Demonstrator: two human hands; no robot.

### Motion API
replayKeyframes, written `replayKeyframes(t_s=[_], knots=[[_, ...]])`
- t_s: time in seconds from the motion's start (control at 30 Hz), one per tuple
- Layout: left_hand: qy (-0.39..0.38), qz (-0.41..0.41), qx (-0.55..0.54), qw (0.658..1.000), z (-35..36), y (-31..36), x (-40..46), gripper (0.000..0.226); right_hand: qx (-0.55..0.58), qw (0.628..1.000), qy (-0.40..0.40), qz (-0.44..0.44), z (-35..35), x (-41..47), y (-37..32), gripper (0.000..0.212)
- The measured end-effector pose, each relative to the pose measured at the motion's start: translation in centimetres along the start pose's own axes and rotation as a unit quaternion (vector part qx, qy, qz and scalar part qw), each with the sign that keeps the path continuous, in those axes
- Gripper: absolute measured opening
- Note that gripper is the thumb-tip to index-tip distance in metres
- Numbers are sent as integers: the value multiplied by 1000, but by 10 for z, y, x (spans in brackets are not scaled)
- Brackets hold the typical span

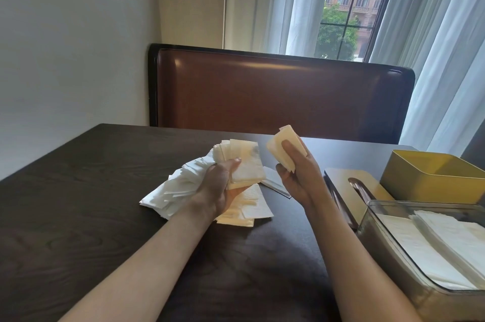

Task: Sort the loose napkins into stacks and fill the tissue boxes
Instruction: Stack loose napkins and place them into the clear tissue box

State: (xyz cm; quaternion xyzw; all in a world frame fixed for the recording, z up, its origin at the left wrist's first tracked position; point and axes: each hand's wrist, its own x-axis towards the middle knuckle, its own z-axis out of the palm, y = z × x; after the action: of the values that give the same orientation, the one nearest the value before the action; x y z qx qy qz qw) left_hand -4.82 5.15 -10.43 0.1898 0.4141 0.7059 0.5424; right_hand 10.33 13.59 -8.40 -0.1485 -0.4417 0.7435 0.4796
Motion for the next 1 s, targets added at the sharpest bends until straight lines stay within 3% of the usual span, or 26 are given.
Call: replayKeyframes(t_s=[0.1,0.23,0.37,0.5,0.6,0.7,0.8,0.9,1.0], knots=[[-3,3,8,1000,0,0,0,30,40,999,-14,7,2,-4,-3,14],[-41,5,30,999,2,0,-3,24,-130,990,-61,15,7,-4,2,28],[-77,16,68,995,3,-2,-5,33,-240,970,-9,43,10,-2,16,40],[-63,35,107,992,1,-5,-4,32,-237,969,20,60,10,-1,15,40],[-50,23,91,994,2,-4,-3,29,-211,976,55,22,7,0,11,36],[-68,12,101,992,1,-2,-5,36,-243,967,63,-46,6,0,7,32],[-108,9,110,988,1,-2,-8,41,-301,951,50,-58,8,-1,9,25],[-66,22,117,991,4,-3,-8,31,-329,941,68,-46,6,1,13,19],[-7,17,67,998,4,-5,-3,29,-345,926,139,-65,-8,9,15,21]])
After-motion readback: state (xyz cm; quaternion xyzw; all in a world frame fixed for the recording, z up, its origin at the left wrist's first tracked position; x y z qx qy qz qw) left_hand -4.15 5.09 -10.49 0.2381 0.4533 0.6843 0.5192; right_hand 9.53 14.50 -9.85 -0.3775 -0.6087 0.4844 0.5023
